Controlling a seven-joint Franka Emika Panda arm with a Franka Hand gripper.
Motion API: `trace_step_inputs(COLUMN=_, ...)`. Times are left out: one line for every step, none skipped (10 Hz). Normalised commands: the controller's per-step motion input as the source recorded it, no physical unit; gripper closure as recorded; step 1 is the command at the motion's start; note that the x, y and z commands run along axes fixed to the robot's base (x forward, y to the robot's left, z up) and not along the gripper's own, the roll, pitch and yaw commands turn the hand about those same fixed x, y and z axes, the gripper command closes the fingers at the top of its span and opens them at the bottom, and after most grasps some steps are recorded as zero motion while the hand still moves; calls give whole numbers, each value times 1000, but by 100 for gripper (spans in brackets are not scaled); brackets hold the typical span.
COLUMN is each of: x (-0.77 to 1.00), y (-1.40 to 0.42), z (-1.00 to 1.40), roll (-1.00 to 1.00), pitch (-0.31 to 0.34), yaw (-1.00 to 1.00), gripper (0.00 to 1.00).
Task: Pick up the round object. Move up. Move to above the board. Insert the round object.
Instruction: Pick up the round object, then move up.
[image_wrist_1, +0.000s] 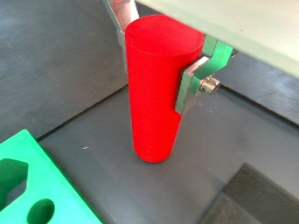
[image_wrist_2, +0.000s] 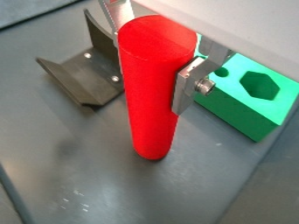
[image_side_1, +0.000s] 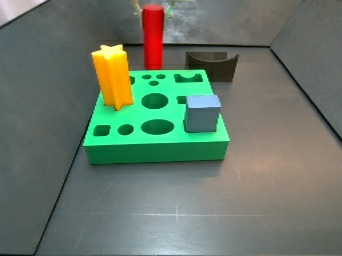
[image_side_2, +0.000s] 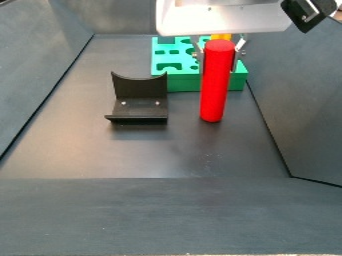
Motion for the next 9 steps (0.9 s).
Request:
trace_step_inputs(x=0, y=0, z=0, roll=0, pitch=0, yaw=0, gripper=100)
trace_step_inputs(x=0, y=0, z=0, roll=0, pitch=0, yaw=0, gripper=100)
trace_step_inputs(x=0, y=0, z=0, roll=0, pitch=0, yaw=0, gripper=100)
trace_step_inputs(x=0, y=0, z=0, roll=0, pitch=0, yaw=0, gripper=100)
trace_step_inputs(x=0, y=0, z=0, roll=0, pitch=0, yaw=0, gripper=100)
trace_step_inputs(x=0, y=0, z=833, roll=0, pitch=0, yaw=0, gripper=100)
trace_step_inputs(x=33, y=10, z=846, roll=13, pitch=-10, yaw=-20, gripper=100)
trace_step_inputs(x=21, y=16, z=712, roll=24, pitch=13, yaw=-23, gripper=100)
trace_step_inputs(x=16, y=15, z=562, roll=36, pitch=34, yaw=-24, gripper=100)
